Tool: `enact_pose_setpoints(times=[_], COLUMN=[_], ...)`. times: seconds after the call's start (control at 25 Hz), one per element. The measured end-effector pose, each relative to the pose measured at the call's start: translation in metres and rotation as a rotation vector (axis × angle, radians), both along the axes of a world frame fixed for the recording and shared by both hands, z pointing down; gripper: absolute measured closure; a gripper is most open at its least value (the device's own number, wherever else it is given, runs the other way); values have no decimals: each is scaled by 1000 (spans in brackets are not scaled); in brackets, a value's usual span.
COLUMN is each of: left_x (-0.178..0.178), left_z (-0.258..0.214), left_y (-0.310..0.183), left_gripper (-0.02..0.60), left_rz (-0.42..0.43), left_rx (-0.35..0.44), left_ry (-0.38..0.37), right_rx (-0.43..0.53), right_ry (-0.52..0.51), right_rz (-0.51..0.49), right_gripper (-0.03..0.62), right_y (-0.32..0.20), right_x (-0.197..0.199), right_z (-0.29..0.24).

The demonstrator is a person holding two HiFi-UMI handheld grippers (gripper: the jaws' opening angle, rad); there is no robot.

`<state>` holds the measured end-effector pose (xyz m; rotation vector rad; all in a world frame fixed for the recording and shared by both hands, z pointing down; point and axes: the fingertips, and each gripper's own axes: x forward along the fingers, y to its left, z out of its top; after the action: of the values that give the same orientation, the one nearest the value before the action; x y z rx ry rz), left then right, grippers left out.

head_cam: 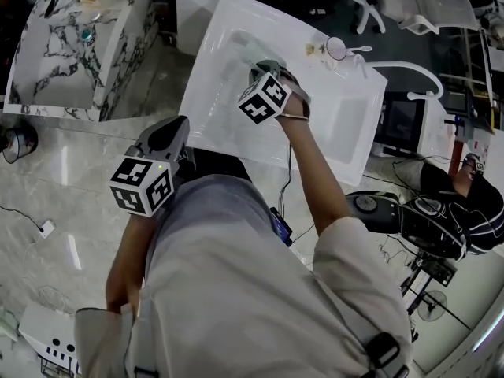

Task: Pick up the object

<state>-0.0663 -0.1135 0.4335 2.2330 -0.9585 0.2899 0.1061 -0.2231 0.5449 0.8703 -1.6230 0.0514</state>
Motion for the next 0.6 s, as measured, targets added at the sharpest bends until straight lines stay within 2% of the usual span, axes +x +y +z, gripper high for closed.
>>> enact_pose_setpoints(times=[0.6], left_x=[0], left_z=[-12], left_y=[12], left_gripper=[575], left_rz=[10], left_rx=[33], left_ry=[12], right_rx=[12], right_ry=[-63], right_rz=[48], right_gripper=[526], right_y=[33], right_x=[-3], right_z=[-13])
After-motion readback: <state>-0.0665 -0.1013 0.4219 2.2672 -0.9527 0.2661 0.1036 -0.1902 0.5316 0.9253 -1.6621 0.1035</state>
